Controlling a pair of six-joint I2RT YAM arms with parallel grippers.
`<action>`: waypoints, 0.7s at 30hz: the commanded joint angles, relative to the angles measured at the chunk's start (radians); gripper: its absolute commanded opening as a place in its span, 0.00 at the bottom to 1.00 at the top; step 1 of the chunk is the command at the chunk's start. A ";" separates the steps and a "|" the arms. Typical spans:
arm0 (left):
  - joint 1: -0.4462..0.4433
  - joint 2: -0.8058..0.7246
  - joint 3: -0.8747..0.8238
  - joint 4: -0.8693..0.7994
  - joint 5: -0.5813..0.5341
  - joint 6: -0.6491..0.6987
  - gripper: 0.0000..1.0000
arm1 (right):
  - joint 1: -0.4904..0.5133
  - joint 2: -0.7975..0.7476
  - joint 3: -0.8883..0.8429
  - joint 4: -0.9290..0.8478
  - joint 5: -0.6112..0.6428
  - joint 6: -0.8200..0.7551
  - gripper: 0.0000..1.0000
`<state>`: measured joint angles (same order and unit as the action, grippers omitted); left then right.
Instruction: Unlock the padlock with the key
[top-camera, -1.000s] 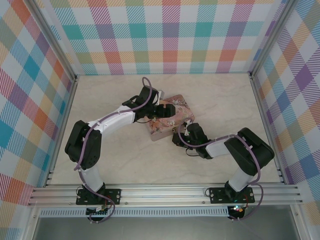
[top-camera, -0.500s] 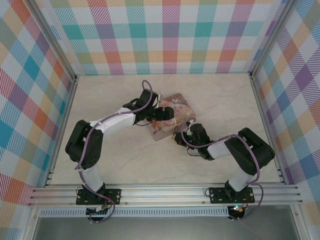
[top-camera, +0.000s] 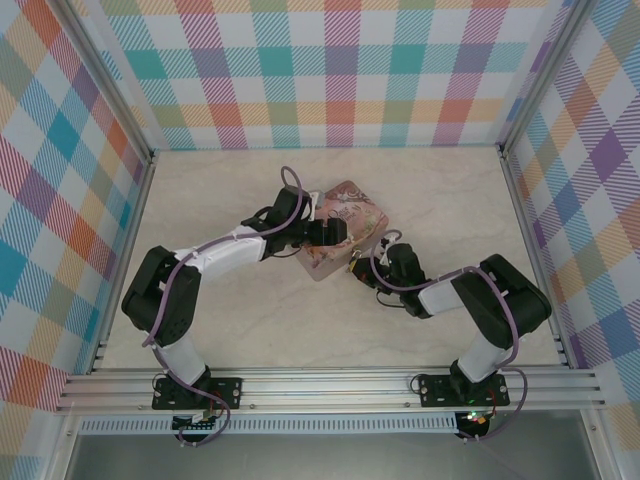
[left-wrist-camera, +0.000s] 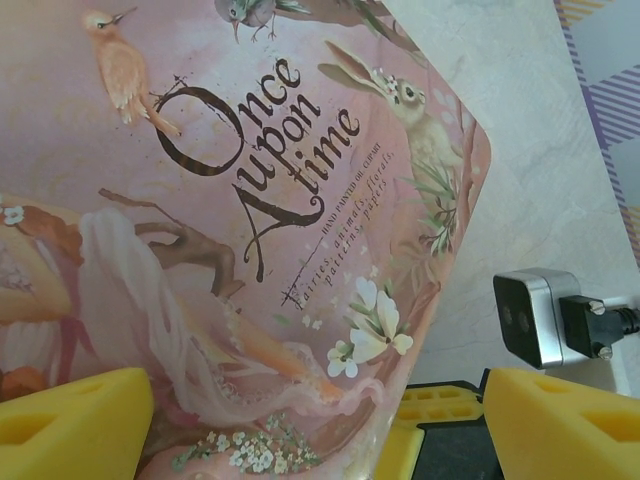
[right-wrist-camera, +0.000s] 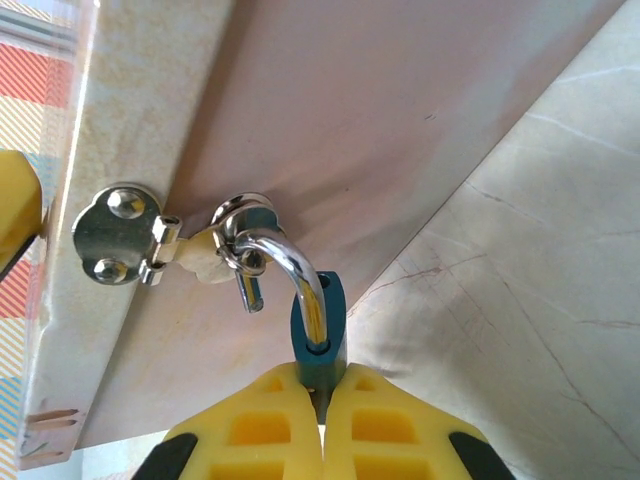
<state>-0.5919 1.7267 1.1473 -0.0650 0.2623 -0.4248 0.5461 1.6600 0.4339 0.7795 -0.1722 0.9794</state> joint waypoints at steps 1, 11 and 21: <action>-0.002 0.007 -0.066 -0.103 -0.041 -0.005 0.86 | -0.031 -0.012 0.028 0.063 0.026 0.050 0.01; -0.002 -0.002 -0.109 -0.076 -0.040 -0.022 0.86 | -0.085 0.025 0.066 0.101 0.013 0.080 0.01; 0.000 -0.012 -0.145 -0.068 -0.079 -0.024 0.87 | -0.130 0.004 0.100 0.007 0.012 0.012 0.01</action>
<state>-0.5953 1.7020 1.0695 0.0593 0.2588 -0.4255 0.4583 1.6794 0.5030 0.7601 -0.2340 1.0271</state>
